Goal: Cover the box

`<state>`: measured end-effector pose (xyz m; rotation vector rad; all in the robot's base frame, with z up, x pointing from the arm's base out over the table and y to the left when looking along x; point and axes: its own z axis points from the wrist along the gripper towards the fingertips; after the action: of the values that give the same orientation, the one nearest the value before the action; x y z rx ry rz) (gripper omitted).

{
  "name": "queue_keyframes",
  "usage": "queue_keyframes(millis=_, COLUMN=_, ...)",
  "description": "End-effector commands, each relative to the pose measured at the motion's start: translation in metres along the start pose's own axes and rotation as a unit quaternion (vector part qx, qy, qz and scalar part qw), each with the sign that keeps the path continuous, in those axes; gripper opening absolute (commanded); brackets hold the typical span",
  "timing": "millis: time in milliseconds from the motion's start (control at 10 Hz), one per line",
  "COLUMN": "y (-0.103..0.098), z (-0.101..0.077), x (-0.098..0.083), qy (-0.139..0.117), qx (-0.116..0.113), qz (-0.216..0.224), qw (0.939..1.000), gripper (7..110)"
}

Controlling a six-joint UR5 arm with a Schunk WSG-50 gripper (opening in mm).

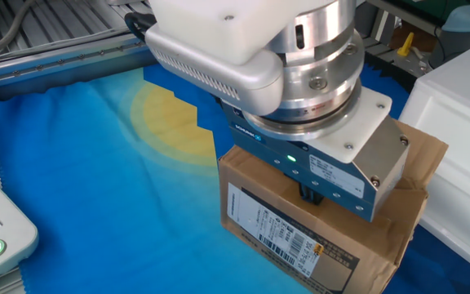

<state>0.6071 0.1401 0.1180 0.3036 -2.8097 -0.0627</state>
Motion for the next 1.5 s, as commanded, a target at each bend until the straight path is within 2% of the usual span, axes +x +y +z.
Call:
queue_keyframes(millis=0, y=-0.001, z=-0.001, x=0.000, qy=0.000, qx=0.001, qz=0.001, qw=1.0000, gripper=7)
queue_keyframes(millis=500, y=-0.001, z=-0.001, x=-0.002, qy=0.000, qx=0.008, qz=0.002, qw=1.0000, gripper=7)
queue_keyframes(millis=700, y=-0.002, z=0.000, x=-0.003, qy=0.000, qx=0.018, qz=0.005, qw=0.9998, gripper=7)
queue_keyframes(millis=1000, y=0.000, z=-0.001, x=-0.004, qy=0.000, qx=0.016, qz=0.005, qw=0.9999, gripper=7)
queue_keyframes(millis=1200, y=0.003, z=-0.002, x=-0.004, qy=0.000, qx=0.010, qz=0.006, qw=0.9999, gripper=7)
queue_keyframes(millis=1400, y=0.017, z=-0.006, x=0.001, qy=0.004, qx=-0.021, qz=0.008, qw=0.9997, gripper=7)
